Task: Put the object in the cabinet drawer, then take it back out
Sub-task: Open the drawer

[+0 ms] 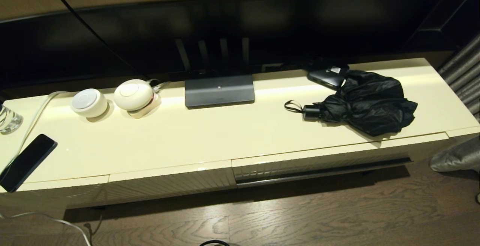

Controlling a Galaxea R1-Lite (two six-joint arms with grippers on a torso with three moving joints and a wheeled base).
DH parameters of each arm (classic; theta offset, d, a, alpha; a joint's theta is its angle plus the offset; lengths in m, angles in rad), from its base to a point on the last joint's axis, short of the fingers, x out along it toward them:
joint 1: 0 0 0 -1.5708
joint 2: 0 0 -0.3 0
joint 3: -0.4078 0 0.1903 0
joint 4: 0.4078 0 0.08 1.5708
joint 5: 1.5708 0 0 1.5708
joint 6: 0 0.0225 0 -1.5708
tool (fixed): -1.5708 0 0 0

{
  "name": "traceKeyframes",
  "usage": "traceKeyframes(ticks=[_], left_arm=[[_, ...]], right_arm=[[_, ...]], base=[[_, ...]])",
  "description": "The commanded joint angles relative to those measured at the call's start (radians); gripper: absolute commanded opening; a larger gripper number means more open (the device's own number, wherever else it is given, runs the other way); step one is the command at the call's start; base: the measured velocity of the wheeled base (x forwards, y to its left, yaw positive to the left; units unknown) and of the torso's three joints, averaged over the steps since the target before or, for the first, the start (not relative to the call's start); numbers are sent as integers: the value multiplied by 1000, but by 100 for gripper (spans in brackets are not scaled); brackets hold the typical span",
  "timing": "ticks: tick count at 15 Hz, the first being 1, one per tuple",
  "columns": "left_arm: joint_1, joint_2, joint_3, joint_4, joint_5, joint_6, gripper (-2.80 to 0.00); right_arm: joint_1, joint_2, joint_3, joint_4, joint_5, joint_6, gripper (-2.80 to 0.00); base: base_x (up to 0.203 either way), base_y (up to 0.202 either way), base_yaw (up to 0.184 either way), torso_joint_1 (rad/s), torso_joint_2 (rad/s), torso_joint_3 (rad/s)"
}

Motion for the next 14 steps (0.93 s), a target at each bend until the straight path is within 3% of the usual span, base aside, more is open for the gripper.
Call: traceKeyframes(ticks=[1,4,9,14], left_arm=[[0,1,3,-2,0,0,-280],[0,1,3,-2,0,0,-280],[0,1,3,-2,0,0,-280],[0,1,3,0,0,0,-280]], right_arm=[[1,92,-212,41,7,-10,-280],[10,267,-493,174,12,-87,-280],[71,557,-730,319,19,-469,-280],[67,932,-887,354,-15,-747,-280]], base=[[0,0,0,0,0,0],[0,0,0,0,0,0],[0,0,0,0,0,0],[0,0,0,0,0,0]])
